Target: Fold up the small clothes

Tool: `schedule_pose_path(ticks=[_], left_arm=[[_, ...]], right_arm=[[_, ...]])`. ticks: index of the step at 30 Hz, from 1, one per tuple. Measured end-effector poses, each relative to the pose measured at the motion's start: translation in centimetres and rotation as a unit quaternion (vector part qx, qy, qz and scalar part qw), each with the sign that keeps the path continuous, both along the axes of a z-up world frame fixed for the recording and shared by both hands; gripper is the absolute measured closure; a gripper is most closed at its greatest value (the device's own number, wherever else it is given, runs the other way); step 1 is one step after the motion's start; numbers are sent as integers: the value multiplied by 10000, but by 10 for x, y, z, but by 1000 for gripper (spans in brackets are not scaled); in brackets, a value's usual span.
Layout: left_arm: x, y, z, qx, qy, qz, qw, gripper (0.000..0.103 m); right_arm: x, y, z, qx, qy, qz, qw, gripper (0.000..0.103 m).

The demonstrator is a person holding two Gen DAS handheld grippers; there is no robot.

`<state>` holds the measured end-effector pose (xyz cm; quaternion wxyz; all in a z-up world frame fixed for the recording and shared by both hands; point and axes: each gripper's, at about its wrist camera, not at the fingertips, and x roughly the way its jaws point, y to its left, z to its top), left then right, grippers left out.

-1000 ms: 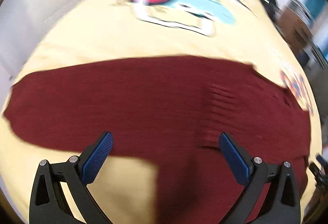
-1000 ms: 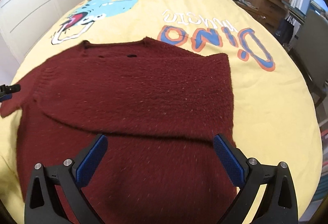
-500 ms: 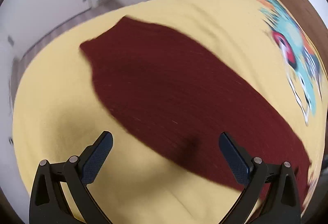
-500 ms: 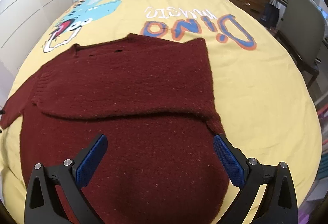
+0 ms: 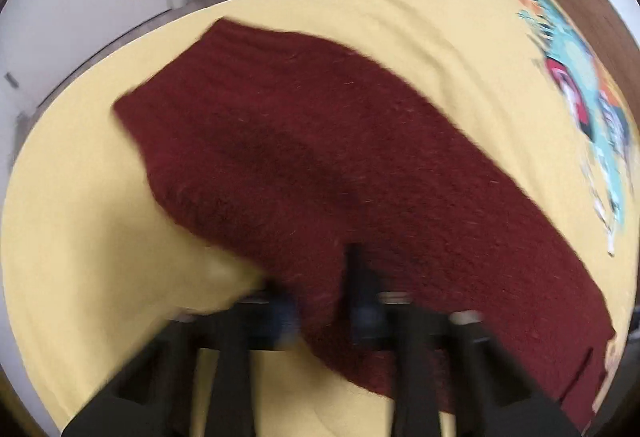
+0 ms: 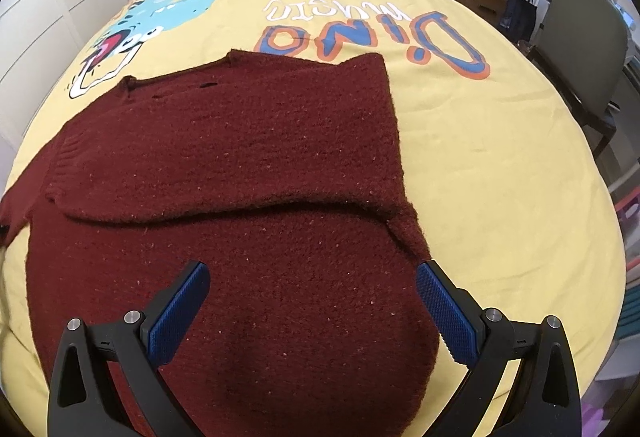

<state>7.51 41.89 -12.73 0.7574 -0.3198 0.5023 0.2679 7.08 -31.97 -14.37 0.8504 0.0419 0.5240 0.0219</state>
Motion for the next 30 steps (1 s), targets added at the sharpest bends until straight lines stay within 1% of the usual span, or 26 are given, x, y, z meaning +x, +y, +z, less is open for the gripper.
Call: schedule_pose_path(ticks=[2, 4, 9, 12, 13, 14, 19, 23, 25, 26, 29, 30], left_arm=[[1, -1, 5, 64, 1, -127, 9999, 92], [2, -9, 15, 211, -36, -323, 9992, 93], [8, -44, 44, 544, -200, -834, 9948, 93], [6, -75, 65, 588, -415, -1254, 9895, 93], [17, -99, 66, 582, -485, -1388, 9874, 93], [17, -113, 66, 578, -539, -1486, 9857, 93], [41, -183, 91, 417, -862, -2189, 9710, 93], [57, -247, 108, 313, -1070, -2731, 9555, 94], [70, -277, 109, 230, -1102, -2983, 9478, 94], [80, -285, 107, 204, -1108, -3065, 9452, 94], [91, -331, 106, 61, -1129, -3412, 9332, 94], [93, -352, 107, -6, -1149, -3571, 9270, 94]], right_arm=[[0, 0, -1, 8, 9, 9, 10000, 1], [0, 0, 0, 32, 4, -1, 10000, 1], [1, 0, 4, 69, -69, -8, 10000, 1], [4, 1, 7, 90, -134, 0, 9999, 1], [5, 1, 9, 88, -158, 11, 9998, 1], [6, 1, 10, 86, -174, 17, 9998, 1], [16, 1, 20, 90, -282, 75, 9995, 1], [26, -3, 30, 143, -356, 40, 9993, 1], [30, -5, 34, 187, -394, 17, 9990, 1], [32, -6, 37, 201, -415, 11, 9989, 1], [35, -8, 42, 190, -466, 10, 9987, 1], [36, -9, 44, 184, -480, 7, 9987, 1]])
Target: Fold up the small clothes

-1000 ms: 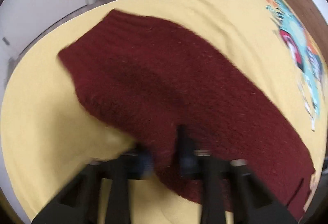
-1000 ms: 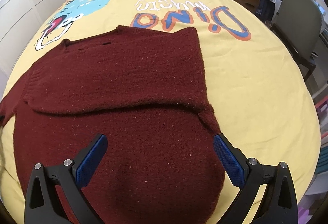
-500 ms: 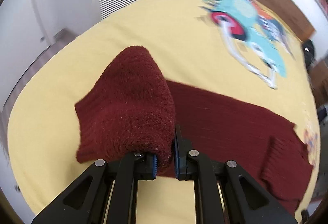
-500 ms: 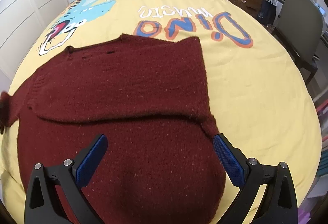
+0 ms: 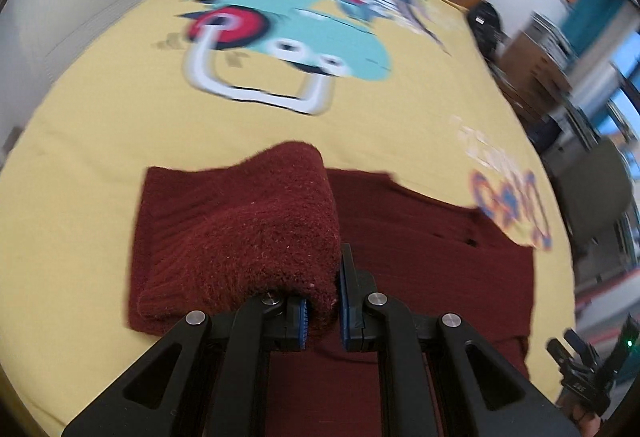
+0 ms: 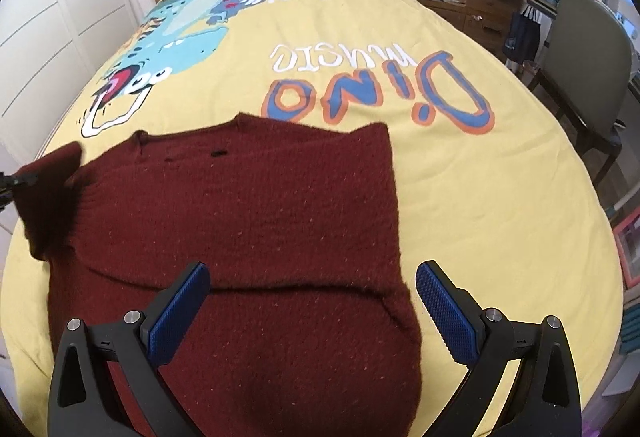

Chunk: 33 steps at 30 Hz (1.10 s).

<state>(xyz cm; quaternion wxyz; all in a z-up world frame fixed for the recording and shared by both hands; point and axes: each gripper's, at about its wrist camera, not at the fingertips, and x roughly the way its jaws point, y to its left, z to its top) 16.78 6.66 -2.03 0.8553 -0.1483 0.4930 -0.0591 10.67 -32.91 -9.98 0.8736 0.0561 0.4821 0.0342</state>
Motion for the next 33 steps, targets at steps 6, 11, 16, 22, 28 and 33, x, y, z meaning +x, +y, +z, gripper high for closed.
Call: schedule_pose_path(ticks=[6, 11, 16, 22, 28, 33], left_arm=[[11, -83, -7, -152, -34, -737, 9972, 94], [8, -132, -40, 173, 166, -1173, 9928, 94], [8, -143, -93, 412, 636, -1204, 9898, 94], [4, -143, -125, 698, 773, -1194, 9874, 93], [9, -144, -127, 707, 910, -1199, 9861, 90], [13, -138, -122, 448, 1222, -1155, 9847, 66]], right_arm=[[0, -10, 6, -49, -53, -72, 9999, 1], [-2, -16, -4, 7, 63, -158, 9999, 1], [-6, -16, -22, 126, 259, -179, 9994, 1], [-12, -19, -38, 215, 423, -233, 9986, 1], [-13, -18, -48, 205, 553, -219, 9980, 1], [-15, -19, -46, 236, 531, -219, 9981, 1]])
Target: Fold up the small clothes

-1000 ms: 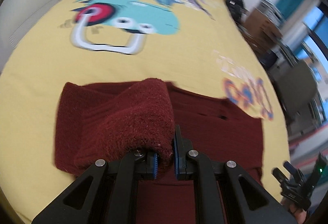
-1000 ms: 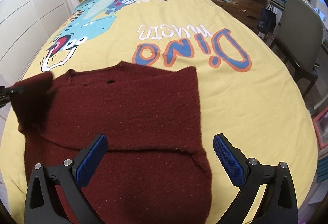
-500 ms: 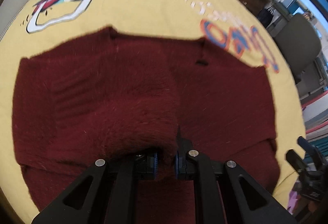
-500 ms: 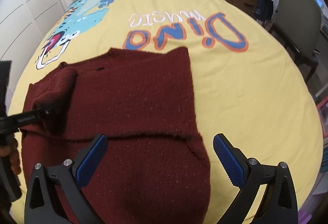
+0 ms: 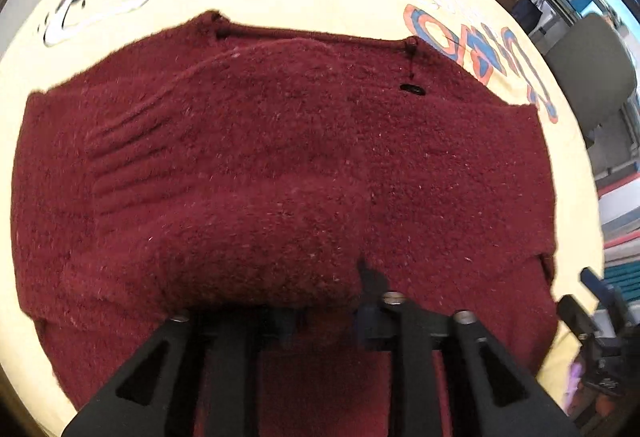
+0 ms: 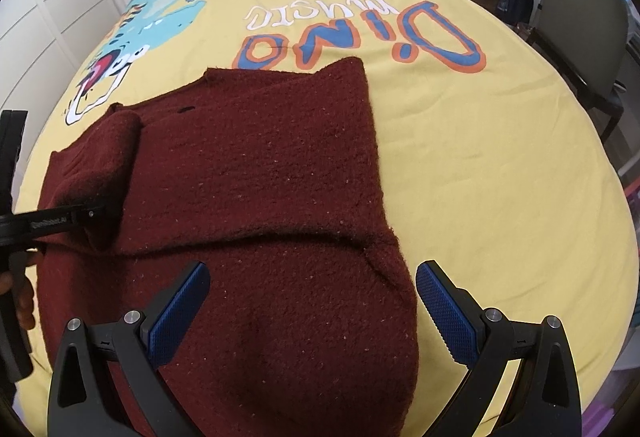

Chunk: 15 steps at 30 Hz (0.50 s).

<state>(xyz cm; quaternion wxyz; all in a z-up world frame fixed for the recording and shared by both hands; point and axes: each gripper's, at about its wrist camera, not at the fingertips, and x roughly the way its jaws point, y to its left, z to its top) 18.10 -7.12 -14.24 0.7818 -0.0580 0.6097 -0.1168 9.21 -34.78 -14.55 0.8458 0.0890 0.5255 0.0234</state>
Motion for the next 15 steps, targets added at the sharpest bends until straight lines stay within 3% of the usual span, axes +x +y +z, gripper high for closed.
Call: schedule_pose_path(ticks=[1, 3, 5, 15], left_arm=[[0, 4, 3, -99, 33, 44, 9999, 57], [-2, 8, 11, -137, -4, 10, 9999, 19], [-6, 14, 19, -110, -102, -75, 9999, 4], [-39, 80, 50, 156, -404, -309, 9986, 1]], right_arm=[[0, -1, 1, 8, -16, -3, 10000, 0], [-1, -2, 4, 12, -47, -26, 10000, 1], [-2, -4, 6, 8, -67, -59, 10000, 1], [-9, -1, 8, -32, -51, -74, 10000, 1]])
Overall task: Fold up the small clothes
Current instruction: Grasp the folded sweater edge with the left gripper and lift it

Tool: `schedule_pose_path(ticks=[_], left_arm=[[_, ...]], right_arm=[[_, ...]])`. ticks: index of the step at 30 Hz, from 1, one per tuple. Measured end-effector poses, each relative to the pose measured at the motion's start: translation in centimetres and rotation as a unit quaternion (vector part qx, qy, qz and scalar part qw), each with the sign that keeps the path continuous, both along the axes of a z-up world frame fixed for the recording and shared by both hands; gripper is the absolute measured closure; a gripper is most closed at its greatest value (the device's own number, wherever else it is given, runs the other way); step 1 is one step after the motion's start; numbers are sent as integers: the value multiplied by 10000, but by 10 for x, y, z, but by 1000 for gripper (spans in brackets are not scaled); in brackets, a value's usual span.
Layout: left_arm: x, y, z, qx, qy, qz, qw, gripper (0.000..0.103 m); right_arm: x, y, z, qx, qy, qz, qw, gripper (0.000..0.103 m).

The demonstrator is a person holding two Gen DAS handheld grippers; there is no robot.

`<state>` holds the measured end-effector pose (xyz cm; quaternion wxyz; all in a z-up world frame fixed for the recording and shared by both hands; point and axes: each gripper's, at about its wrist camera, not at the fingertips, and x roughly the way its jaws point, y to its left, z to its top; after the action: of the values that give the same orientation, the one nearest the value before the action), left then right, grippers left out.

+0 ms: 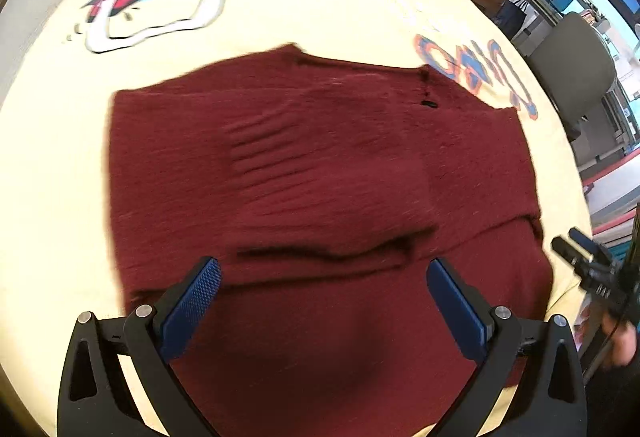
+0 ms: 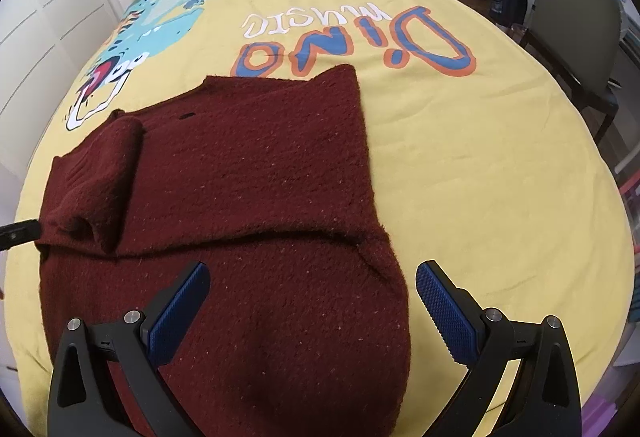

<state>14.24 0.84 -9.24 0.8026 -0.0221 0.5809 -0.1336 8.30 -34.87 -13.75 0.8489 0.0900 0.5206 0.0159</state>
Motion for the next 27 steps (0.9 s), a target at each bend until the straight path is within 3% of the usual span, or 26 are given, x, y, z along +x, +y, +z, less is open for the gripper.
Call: schedule_pose_path(ticks=[6, 14, 15, 19, 22, 25, 27], left_arm=[[-21, 45, -21, 858, -76, 11, 9963, 1], [-17, 93, -62, 1031, -115, 734, 9919, 6], [-15, 95, -66, 1027, -114, 747, 9918, 13], [-8, 95, -75, 862, -125, 720, 9936, 22], [-5, 89, -75, 805, -230, 573, 9948, 39], [-5, 81, -74, 670, -263, 416, 9965, 63], [-5, 76, -73, 530, -244, 326, 9978, 84]], right_arm=[[-3, 12, -6, 29, 85, 70, 9999, 1], [-3, 33, -14, -64, 264, 299, 9992, 1], [-3, 35, -15, -96, 286, 321, 9990, 1], [1, 45, -14, -211, 325, 402, 9984, 1], [6, 55, -11, -274, 297, 503, 9979, 1], [13, 72, -5, -323, 235, 671, 9969, 1], [22, 90, 2, -353, 171, 868, 9955, 1]])
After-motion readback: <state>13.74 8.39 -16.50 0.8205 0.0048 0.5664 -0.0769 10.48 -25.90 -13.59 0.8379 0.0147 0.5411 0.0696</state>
